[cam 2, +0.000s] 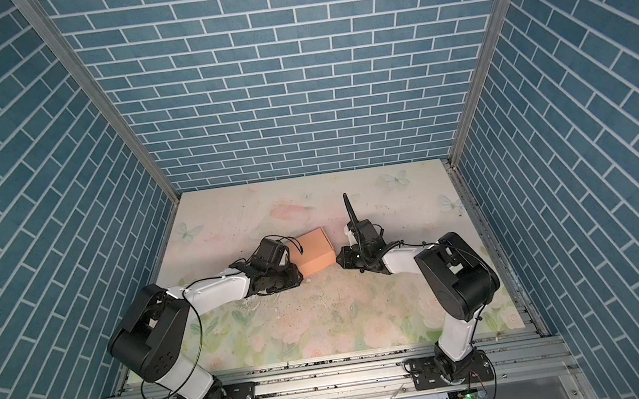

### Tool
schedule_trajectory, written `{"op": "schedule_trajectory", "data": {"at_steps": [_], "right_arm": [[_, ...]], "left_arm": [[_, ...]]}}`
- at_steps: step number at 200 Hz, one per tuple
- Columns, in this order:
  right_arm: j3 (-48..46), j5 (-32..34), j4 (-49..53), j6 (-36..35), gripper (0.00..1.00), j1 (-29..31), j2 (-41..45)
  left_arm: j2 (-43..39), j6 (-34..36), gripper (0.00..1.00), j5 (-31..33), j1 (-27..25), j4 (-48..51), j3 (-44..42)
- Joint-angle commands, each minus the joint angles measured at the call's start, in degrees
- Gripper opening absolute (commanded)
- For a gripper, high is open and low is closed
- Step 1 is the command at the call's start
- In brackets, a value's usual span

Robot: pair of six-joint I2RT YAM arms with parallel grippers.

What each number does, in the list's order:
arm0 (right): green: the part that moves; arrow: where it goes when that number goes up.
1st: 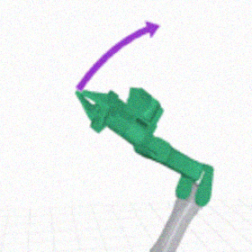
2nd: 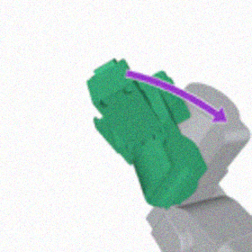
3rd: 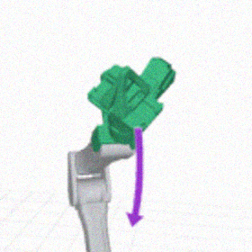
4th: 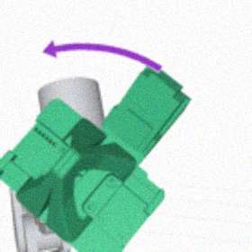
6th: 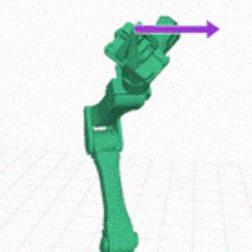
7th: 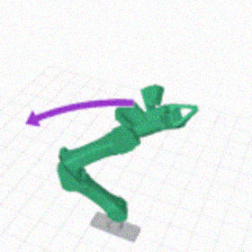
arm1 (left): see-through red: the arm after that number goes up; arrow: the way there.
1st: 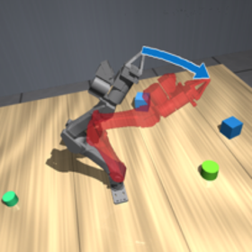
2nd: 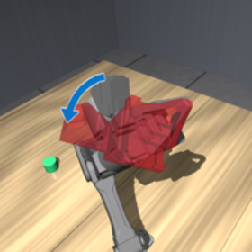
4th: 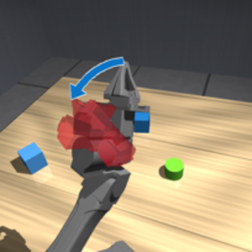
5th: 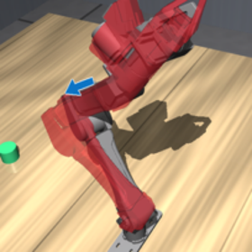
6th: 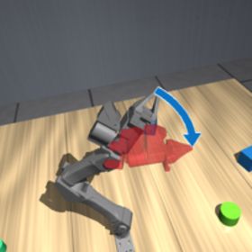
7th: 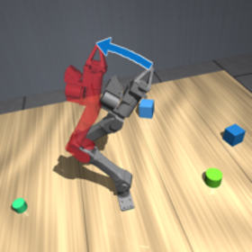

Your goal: Fold the paper box

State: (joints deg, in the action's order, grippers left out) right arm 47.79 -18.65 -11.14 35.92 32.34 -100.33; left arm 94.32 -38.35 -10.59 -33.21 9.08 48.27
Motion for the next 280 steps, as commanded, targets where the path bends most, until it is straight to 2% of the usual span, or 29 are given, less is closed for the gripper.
{"op": "schedule_trajectory", "data": {"at_steps": [1,35,87,125,176,214,280], "right_arm": [[2.4,0.7,0.7,-1.8,0.26,-0.5,-1.3],[4.6,0.8,1.6,-1.8,0.26,-0.5,-2.6],[9.3,1.4,3.8,-2.5,0.26,-0.6,-5.8],[15.2,2.7,7.0,-4.7,0.26,-0.5,-9.4],[24.4,2.7,9.7,-4.9,0.29,-0.1,-15.6],[30.7,2.8,13.0,-5.7,0.31,0.3,-19.3],[26.1,9.7,16.5,-9.0,0.38,0.2,-9.9]], "left_arm": [[0.2,1.1,0.45,-0.4,0.6,0.4,-0.3],[-3.6,2.2,0.45,0.2,0.6,2.4,-1.5],[-14.8,2.7,0.47,0.3,1.4,4.2,-4.2],[-15.9,4.6,0.48,1.7,6.2,7.8,-1.6],[-9.7,5.5,0.48,2.3,14.4,8.2,4.7],[-2.0,7.0,0.48,2.2,16.4,8.5,10.3],[10.0,10.4,0.48,2.7,17.4,12.9,19.1]]}}
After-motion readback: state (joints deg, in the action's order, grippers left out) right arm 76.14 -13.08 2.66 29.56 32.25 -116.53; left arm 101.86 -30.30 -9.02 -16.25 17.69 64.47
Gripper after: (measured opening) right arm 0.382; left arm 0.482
